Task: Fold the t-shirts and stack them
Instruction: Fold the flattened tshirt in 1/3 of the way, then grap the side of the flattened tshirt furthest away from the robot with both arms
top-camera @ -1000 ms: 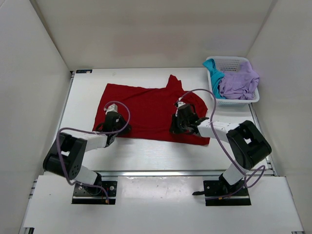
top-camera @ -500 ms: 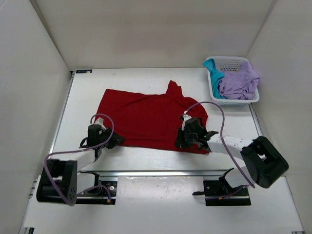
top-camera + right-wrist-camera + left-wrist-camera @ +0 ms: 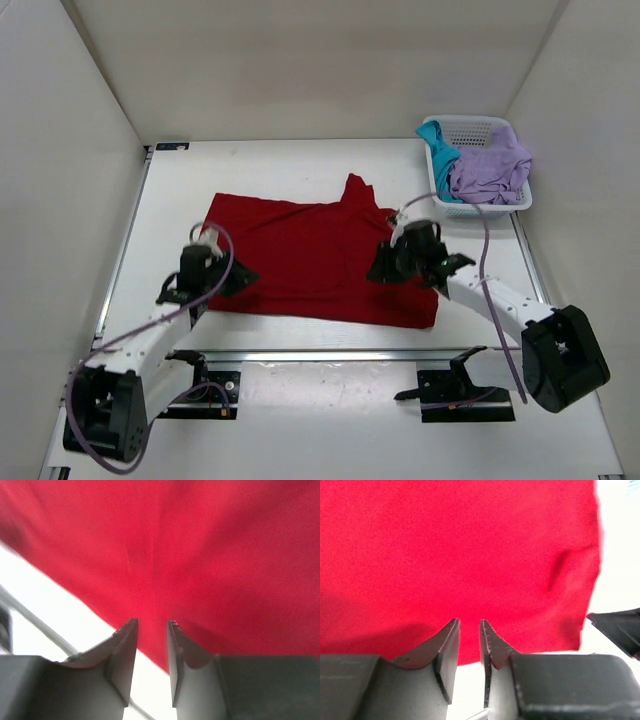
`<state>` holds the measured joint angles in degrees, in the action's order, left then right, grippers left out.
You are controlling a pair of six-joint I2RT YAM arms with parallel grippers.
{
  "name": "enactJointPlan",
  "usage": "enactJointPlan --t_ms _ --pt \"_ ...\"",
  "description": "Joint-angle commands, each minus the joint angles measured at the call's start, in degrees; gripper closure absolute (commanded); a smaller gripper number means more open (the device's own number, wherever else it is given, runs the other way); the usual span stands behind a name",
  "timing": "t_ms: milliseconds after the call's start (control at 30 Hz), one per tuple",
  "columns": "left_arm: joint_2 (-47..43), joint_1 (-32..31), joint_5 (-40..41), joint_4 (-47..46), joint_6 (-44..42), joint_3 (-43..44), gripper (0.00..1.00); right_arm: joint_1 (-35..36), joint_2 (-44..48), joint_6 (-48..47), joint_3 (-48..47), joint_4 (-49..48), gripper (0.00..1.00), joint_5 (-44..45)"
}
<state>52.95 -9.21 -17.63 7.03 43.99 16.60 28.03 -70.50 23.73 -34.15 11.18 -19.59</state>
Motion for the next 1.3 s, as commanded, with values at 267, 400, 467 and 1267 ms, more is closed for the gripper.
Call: enactJointPlan --t_ms 267,400,467,1267 --pt "24.5 2.8 1.9 -15.1 2.4 25.7 0.67 -15.1 -31.7 -3.6 -40.2 -4.9 0.92 8.4" --pt "32.6 4.5 7.2 -10.5 -2.3 33.0 0.67 -17.3 -42.8 -5.0 -53.1 -1.2 0.76 10.4" --pt "36.5 5.8 8.0 -8.1 -3.4 35.8 0.67 -18.2 -47.3 -5.4 -57.8 1.5 0.73 9.8" --pt "51.3 9.2 12.3 -1.8 -9.2 49.1 0.68 -18.1 -68.2 -2.3 -76.2 6.1 0.75 1.4"
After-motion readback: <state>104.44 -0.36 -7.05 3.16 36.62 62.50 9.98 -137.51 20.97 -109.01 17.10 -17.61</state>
